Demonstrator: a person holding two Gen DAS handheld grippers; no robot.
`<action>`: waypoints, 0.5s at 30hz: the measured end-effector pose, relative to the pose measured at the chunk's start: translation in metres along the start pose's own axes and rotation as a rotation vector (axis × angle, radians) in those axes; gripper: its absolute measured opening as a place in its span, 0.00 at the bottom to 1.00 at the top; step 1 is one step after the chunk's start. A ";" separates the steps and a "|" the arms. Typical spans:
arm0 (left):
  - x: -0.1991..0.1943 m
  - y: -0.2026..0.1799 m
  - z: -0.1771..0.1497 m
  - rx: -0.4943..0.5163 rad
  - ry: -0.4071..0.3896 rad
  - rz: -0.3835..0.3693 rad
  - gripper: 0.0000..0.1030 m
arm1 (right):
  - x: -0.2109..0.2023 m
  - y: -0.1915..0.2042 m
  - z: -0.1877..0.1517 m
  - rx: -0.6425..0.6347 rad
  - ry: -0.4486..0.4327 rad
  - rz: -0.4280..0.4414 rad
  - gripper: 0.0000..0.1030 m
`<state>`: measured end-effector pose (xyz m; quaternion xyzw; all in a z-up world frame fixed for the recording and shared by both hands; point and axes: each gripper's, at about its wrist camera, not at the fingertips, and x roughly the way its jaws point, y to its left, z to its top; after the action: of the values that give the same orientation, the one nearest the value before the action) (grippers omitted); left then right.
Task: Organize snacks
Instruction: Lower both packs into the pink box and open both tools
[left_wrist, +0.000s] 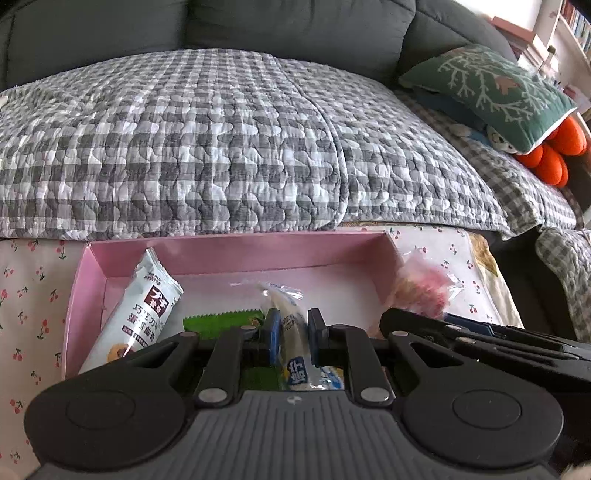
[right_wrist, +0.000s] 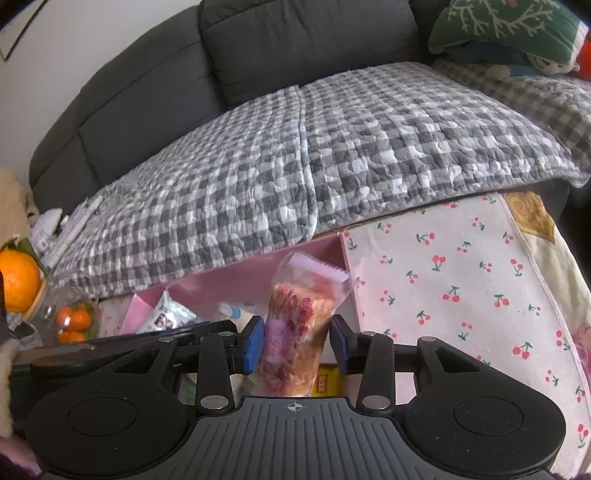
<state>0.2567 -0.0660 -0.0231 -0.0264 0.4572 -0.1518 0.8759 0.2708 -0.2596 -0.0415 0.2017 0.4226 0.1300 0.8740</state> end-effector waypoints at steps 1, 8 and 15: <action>-0.001 0.000 0.000 -0.001 -0.005 0.005 0.17 | 0.001 -0.001 0.001 0.012 0.000 -0.003 0.42; -0.001 -0.001 0.001 0.013 -0.014 0.020 0.24 | -0.001 -0.001 0.002 0.027 -0.006 -0.019 0.44; -0.014 -0.003 -0.003 0.020 -0.009 0.030 0.32 | -0.014 0.001 -0.001 0.036 -0.017 -0.029 0.49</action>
<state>0.2455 -0.0647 -0.0134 -0.0116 0.4519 -0.1429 0.8805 0.2617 -0.2639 -0.0320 0.2126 0.4202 0.1081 0.8755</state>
